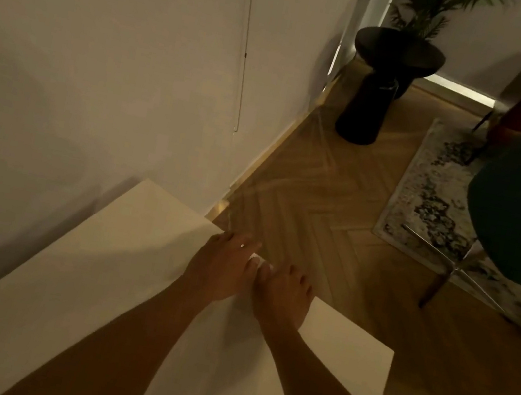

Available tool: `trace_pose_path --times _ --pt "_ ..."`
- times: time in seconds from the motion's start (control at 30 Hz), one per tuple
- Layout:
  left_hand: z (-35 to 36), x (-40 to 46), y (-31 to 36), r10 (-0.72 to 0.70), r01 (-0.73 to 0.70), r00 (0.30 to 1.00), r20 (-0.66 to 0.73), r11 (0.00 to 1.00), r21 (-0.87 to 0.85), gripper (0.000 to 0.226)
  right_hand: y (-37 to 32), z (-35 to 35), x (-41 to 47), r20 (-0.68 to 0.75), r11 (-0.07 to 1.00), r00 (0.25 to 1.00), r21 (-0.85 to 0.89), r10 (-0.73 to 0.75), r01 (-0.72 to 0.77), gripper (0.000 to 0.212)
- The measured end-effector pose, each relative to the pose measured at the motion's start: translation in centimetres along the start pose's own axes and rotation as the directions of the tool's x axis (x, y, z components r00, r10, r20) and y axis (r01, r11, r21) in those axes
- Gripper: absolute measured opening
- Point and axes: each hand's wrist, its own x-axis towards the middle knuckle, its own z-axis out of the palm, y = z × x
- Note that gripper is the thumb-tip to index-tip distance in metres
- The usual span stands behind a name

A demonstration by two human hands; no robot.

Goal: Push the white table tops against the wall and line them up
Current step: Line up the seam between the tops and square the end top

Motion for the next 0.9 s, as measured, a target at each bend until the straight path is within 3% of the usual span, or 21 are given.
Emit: trace_pose_path --times 0.13,0.2,0.3,0.5,0.9 --pt "1.1 3.4 -1.9 0.089 -0.112 0.981 0.17 0.985 0.132 0.069 -0.8 1.1 0.3 -0.01 0.996 0.999 -0.08 0.037 -0.037 0.052" --pt "1.4 4.0 -2.4 0.103 -0.139 0.971 0.217 0.978 0.158 0.054 -1.1 1.2 0.1 -0.049 0.995 0.998 -0.09 0.041 -0.046 0.049" --pt "1.5 4.2 -2.6 0.121 -0.156 0.973 0.198 0.973 0.169 0.037 -1.2 1.5 0.2 -0.065 0.996 0.996 -0.073 0.053 -0.058 0.048" --pt "1.2 4.9 -3.3 0.094 -0.1 0.963 0.254 0.995 0.011 0.048 -1.6 1.3 0.1 -0.056 0.998 0.998 -0.048 0.043 -0.045 0.051" --pt "1.5 5.0 -4.1 0.138 -0.139 0.977 0.164 0.99 -0.005 0.045 -1.9 1.8 0.2 -0.139 0.997 0.989 -0.043 0.056 -0.062 0.045"
